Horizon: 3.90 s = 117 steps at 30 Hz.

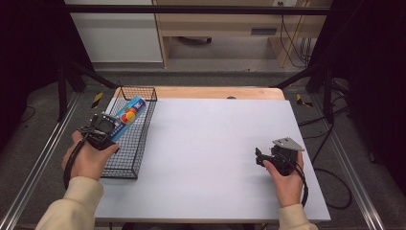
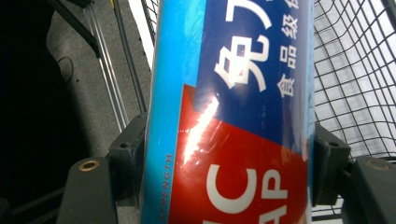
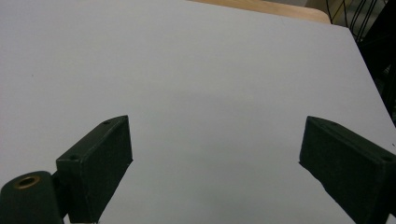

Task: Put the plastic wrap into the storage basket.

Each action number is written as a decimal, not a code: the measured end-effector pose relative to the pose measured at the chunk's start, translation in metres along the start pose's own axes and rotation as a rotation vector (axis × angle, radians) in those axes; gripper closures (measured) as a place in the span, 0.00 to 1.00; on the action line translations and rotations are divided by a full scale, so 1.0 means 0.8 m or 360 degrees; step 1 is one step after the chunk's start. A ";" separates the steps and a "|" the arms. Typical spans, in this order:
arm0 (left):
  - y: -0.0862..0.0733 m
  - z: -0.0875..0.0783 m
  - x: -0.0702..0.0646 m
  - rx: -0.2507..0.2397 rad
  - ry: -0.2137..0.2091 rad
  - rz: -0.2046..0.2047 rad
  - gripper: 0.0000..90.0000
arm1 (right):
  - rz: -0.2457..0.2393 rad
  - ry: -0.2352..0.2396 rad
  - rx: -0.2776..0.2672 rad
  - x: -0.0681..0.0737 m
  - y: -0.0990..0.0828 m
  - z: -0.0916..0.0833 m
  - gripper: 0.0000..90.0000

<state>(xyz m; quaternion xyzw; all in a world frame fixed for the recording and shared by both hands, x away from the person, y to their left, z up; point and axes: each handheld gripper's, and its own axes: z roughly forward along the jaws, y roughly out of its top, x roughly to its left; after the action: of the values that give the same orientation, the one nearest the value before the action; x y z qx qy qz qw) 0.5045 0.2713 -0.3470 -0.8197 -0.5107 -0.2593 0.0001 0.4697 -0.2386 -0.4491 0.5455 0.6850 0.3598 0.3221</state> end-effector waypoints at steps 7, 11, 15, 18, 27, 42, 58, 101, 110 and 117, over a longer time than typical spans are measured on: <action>0.005 0.009 -0.004 0.0073 -0.0001 -0.0038 0.34 | 0.0006 0.0002 -0.0001 0.000 0.000 -0.001 0.11; 0.010 0.010 -0.007 0.0088 -0.0010 -0.0030 0.34 | 0.0003 0.0012 0.0004 0.001 0.000 0.000 0.11; 0.014 0.013 -0.010 0.0104 -0.0016 -0.0033 0.34 | 0.0006 0.0015 0.0006 0.000 0.000 0.000 0.11; 0.015 0.014 -0.009 0.0115 -0.0017 -0.0033 0.34 | 0.0004 0.0019 0.0009 0.000 0.000 0.000 0.11; 0.015 0.026 -0.010 0.0182 -0.0036 -0.0045 0.34 | -0.0001 0.0032 0.0021 0.002 -0.001 0.002 0.11; 0.018 0.039 -0.016 0.0251 -0.0088 -0.0014 0.34 | -0.0009 0.0054 0.0039 0.003 -0.001 0.004 0.11; 0.020 0.051 -0.021 0.0292 -0.0115 0.0009 0.35 | -0.0016 0.0078 0.0061 0.002 -0.001 0.005 0.14; 0.020 -0.051 -0.062 -0.0792 -0.0462 0.0220 0.06 | -0.0063 0.0027 -0.0059 0.000 -0.001 -0.014 0.05; 0.030 -0.063 -0.112 -0.1035 -0.0619 0.0448 0.05 | -0.0076 0.0019 -0.0081 -0.007 -0.014 -0.034 0.05; 0.028 -0.063 -0.132 -0.1146 -0.0647 0.0463 0.05 | -0.0015 0.0003 -0.0133 -0.013 -0.024 -0.055 0.05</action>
<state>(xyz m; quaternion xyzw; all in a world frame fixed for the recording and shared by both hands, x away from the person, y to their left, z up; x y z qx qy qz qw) 0.4653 0.1587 -0.3422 -0.8652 -0.2566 -0.2515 -0.3497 0.4249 -0.2580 -0.4416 0.5280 0.6723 0.3871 0.3456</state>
